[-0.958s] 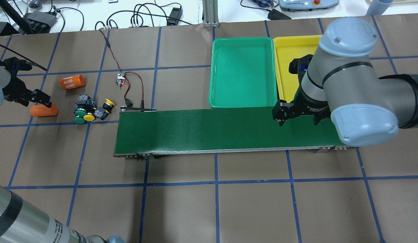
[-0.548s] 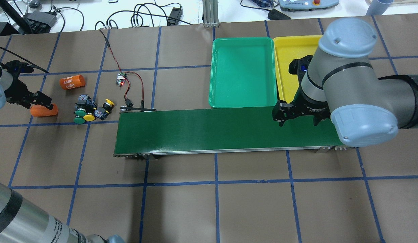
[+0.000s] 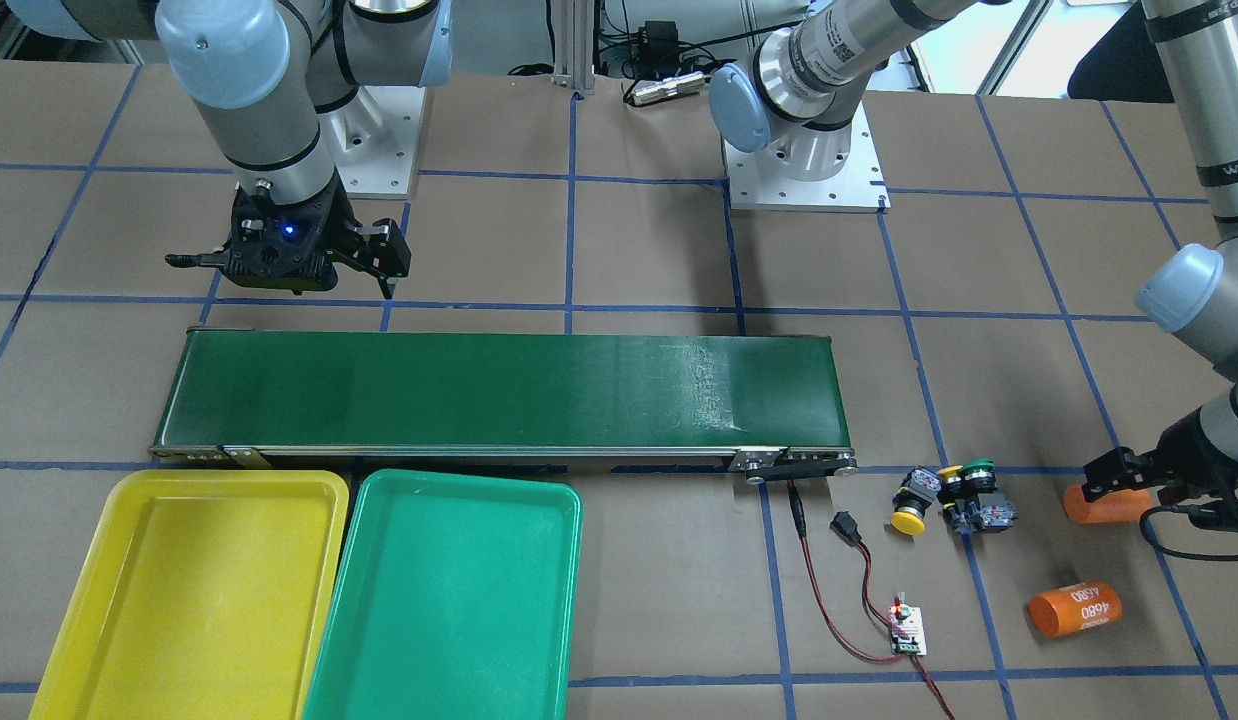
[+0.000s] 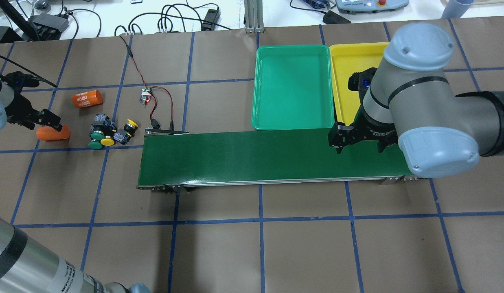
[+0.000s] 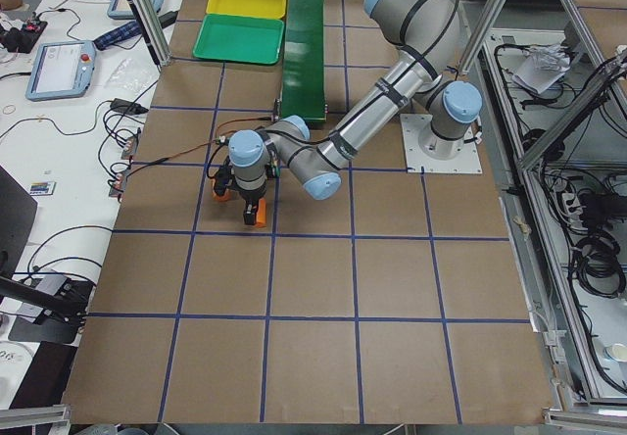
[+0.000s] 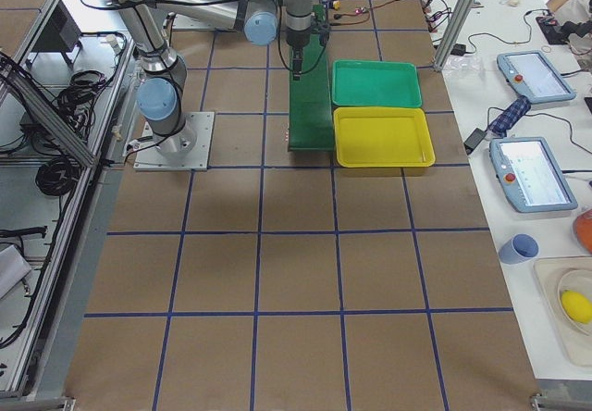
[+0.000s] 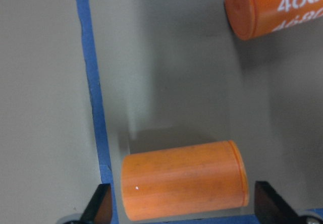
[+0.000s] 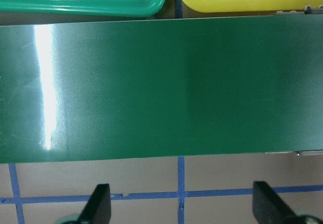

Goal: Sort buttons by color to trays
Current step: 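Close the left gripper on the orange cylinder and lift it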

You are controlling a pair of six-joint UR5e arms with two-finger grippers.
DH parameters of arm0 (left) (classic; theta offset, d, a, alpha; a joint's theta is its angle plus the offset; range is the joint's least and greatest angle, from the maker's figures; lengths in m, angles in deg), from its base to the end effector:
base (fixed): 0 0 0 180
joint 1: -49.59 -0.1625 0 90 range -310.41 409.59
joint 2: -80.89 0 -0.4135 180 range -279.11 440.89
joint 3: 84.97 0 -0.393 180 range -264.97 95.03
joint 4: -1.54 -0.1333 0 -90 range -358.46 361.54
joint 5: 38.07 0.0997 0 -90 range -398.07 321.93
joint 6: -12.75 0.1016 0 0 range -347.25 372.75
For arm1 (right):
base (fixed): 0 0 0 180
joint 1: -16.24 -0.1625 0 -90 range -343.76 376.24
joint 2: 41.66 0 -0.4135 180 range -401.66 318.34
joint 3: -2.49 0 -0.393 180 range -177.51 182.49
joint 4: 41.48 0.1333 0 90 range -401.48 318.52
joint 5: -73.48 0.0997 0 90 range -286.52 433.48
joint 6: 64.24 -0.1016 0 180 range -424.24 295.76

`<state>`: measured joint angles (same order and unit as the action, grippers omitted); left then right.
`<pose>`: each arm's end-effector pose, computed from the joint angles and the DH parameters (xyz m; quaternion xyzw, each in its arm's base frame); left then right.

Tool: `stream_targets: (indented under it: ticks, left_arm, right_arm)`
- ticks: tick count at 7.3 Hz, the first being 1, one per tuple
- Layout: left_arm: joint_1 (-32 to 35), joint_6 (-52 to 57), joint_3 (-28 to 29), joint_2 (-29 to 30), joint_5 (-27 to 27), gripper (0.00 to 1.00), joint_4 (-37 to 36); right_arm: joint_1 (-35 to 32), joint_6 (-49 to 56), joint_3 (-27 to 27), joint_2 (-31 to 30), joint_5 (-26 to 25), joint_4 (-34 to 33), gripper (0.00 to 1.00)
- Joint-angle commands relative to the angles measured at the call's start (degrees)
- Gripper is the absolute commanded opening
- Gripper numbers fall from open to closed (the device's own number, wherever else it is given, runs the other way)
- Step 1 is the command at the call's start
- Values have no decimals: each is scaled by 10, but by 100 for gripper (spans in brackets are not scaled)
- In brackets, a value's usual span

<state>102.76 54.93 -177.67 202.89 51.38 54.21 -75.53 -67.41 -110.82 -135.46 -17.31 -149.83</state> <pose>0.2801 -0.5979 0.1925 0.0468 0.9986 -0.0208 0.0109 0.1454 -0.4364 0.3403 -0.0121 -0.9999 -0.0098 0.0073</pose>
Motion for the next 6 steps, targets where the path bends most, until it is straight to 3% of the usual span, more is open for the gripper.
stream_targets:
  ticks: [1,5,6]
  left_arm:
    - [0,0,1,4,-5,100,0]
    - [0,-3,3,20,-1,100,-3]
    - [0,-4,6,24,-2,57,-3]
  right_arm:
    - [-1,-1,-12,-5,1,-12,100]
    - [-2,0,-30,-6,4,-26,100]
    - [-2,0,-51,-11,4,-63,100]
